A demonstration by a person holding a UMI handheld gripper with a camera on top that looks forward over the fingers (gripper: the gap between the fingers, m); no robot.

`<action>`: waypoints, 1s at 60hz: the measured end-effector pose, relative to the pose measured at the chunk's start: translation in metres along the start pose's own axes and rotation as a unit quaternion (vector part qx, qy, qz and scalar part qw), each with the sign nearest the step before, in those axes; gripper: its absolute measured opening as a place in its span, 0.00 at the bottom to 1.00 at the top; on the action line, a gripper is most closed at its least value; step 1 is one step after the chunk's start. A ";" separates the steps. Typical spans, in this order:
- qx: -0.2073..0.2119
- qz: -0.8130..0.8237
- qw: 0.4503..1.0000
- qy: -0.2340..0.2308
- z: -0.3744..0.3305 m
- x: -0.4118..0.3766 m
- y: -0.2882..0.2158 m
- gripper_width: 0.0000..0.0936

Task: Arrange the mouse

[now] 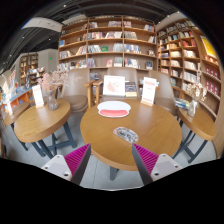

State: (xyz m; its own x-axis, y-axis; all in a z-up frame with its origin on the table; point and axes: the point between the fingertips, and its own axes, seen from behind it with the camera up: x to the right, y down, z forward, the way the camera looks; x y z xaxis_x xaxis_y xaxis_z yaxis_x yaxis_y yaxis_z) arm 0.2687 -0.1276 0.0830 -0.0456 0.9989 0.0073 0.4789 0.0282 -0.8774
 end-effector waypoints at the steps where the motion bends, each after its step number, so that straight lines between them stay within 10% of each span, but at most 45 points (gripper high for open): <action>1: 0.000 0.001 1.000 0.003 0.003 0.004 0.001 0.91; 60: -0.070 0.032 0.996 0.048 0.149 0.080 0.030 0.90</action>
State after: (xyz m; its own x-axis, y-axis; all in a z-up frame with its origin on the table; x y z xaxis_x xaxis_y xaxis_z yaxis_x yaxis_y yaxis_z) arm 0.1486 -0.0528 -0.0139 0.0698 0.9975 0.0061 0.5956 -0.0367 -0.8024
